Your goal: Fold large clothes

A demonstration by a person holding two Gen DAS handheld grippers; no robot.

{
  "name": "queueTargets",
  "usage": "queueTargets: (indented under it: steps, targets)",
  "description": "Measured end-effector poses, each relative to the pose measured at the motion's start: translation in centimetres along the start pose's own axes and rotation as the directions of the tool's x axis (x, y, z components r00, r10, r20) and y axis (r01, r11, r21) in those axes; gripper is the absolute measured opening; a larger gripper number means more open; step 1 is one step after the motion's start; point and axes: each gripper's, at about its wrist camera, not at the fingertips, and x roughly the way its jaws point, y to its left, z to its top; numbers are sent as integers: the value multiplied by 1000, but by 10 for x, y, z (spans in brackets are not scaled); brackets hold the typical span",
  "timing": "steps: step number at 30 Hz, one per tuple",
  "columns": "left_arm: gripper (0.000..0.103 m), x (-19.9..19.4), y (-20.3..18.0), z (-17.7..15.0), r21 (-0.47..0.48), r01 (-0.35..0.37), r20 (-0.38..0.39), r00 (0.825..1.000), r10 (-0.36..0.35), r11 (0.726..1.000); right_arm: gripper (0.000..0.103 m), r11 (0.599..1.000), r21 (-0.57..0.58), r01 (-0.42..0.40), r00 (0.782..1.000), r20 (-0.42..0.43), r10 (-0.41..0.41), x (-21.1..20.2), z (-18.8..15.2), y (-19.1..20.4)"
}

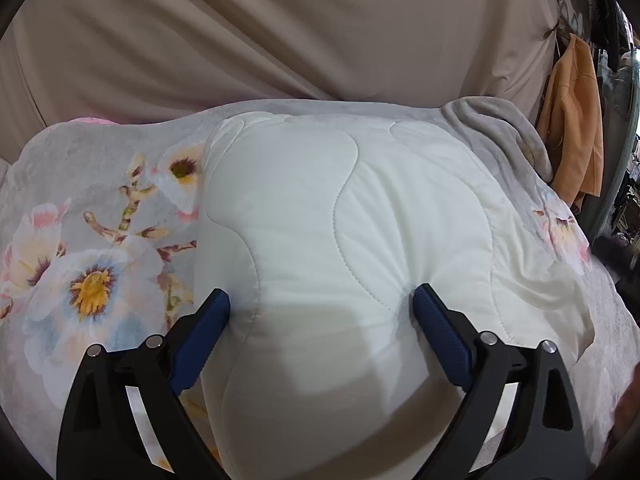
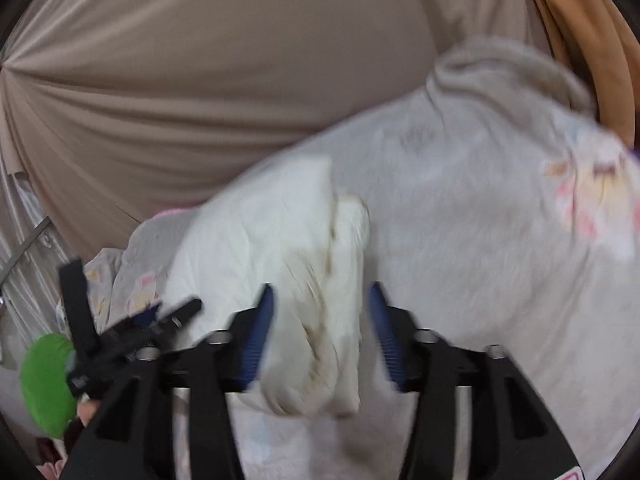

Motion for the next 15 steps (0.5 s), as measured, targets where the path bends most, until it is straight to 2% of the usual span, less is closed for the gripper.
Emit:
queueTargets:
  steps: [3, 5, 8, 12, 15]
  targets:
    - [92, 0, 1, -3, -4, -3, 1, 1000, 3, 1000, 7, 992, -123, 40, 998, 47, -34, 1, 31, 43]
    - [92, -1, 0, -3, -4, -8, 1, 1000, 8, 1000, 6, 971, -224, 85, 995, 76, -70, 17, 48, 73]
    - [92, -2, 2, -3, -7, -8, -2, 1000, 8, 1000, 4, 952, -279, 123, 992, 49, -114, 63, 64, 96]
    - [94, 0, 5, -4, -5, 3, -5, 1000, -3, 1000, 3, 931, -289, 225, 971, -17, -240, 128, 56, 80]
    - [97, 1, 0, -6, 18, 21, 9, 1000, -21, 1000, 0, 952, -232, 202, 969, -98, -229, 161, 32, 46]
